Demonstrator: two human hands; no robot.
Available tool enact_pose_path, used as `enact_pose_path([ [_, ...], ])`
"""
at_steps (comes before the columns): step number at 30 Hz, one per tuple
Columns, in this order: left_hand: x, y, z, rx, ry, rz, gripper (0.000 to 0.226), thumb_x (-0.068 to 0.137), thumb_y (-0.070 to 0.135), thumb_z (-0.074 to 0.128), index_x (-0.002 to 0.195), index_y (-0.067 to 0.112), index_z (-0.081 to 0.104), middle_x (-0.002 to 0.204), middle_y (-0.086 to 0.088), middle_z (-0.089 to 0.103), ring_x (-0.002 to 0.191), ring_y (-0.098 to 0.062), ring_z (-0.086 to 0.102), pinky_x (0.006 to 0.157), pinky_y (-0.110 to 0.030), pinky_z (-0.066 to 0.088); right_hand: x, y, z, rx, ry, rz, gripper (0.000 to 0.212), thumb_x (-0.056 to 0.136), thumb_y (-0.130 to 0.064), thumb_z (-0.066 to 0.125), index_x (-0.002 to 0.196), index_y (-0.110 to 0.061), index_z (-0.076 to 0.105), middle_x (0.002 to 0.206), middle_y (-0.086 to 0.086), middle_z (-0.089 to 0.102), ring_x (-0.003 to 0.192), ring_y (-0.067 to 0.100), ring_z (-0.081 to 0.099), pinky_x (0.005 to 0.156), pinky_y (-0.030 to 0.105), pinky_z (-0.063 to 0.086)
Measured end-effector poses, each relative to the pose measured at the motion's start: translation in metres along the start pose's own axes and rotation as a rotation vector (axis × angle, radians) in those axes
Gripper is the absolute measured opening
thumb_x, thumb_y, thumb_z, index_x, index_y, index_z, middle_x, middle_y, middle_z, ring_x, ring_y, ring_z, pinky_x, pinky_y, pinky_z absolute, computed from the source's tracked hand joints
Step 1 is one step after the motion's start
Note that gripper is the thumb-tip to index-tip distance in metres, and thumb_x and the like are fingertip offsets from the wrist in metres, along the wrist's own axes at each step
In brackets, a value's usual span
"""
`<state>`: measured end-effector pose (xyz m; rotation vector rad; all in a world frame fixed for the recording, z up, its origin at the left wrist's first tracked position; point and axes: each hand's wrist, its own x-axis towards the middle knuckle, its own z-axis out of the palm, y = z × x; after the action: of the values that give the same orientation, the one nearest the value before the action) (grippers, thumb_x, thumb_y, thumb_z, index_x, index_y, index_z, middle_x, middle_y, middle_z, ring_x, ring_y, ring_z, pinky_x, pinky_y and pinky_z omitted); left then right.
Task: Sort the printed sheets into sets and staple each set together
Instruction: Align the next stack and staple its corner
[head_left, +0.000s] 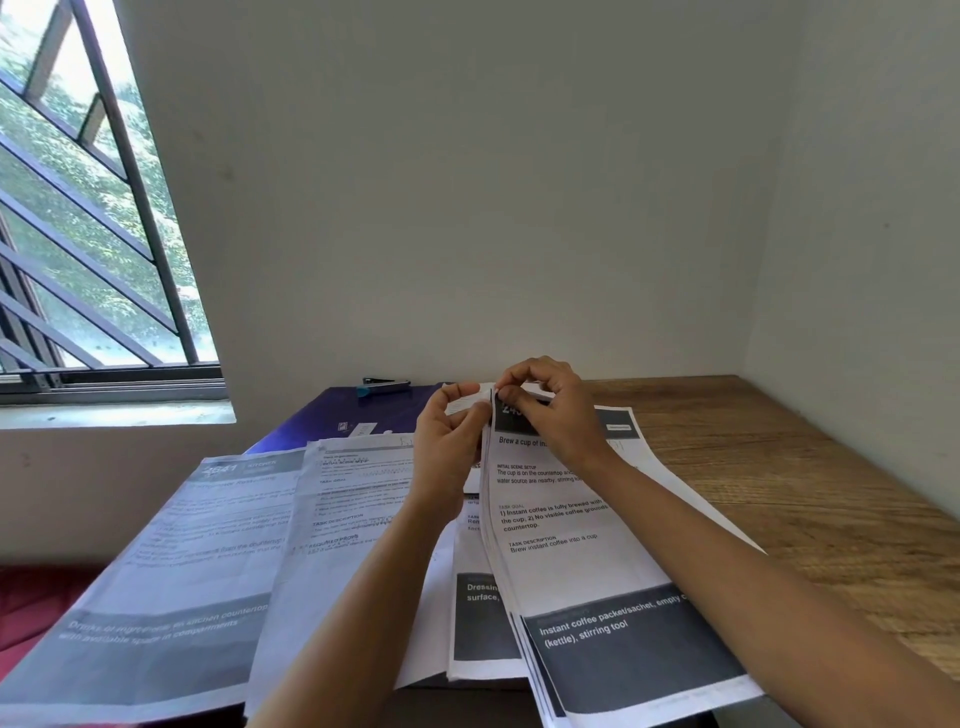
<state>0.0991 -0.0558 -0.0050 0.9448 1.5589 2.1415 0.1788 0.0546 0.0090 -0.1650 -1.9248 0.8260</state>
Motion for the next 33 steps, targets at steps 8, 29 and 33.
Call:
enact_pose_path([
  [8, -0.0012, 0.0007, 0.0002, 0.014, -0.002, 0.015, 0.022, 0.094, 0.014, 0.059, 0.115, 0.009, 0.053, 0.083, -0.017, 0.074, 0.074, -0.034, 0.069, 0.064, -0.041, 0.057, 0.0003, 0.0002, -0.0011, 0.015, -0.022, 0.026, 0.006, 0.084, -0.022, 0.071, 0.087, -0.026, 0.072, 0.09, -0.015, 0.067, 0.098, 0.005, 0.053, 0.078, 0.001, 0.031],
  [29, -0.002, 0.0035, 0.0012, 0.03, 0.024, -0.016, 0.021, 0.093, 0.014, 0.06, 0.113, 0.009, 0.054, 0.085, -0.015, 0.074, 0.079, -0.039, 0.07, 0.074, -0.054, 0.056, 0.0003, -0.0014, -0.0012, 0.01, -0.067, 0.007, 0.017, 0.087, -0.022, 0.067, 0.082, -0.037, 0.063, 0.093, -0.02, 0.061, 0.102, 0.007, 0.049, 0.083, 0.019, 0.036],
  [33, -0.0032, 0.0039, 0.0002, 0.019, 0.019, -0.016, 0.019, 0.094, 0.013, 0.059, 0.112, 0.009, 0.055, 0.081, -0.012, 0.074, 0.074, -0.035, 0.068, 0.075, -0.055, 0.054, 0.0003, -0.0014, -0.0014, -0.007, -0.026, 0.008, 0.012, 0.088, -0.017, 0.066, 0.082, -0.028, 0.064, 0.087, -0.021, 0.061, 0.097, 0.006, 0.049, 0.082, 0.023, 0.038],
])
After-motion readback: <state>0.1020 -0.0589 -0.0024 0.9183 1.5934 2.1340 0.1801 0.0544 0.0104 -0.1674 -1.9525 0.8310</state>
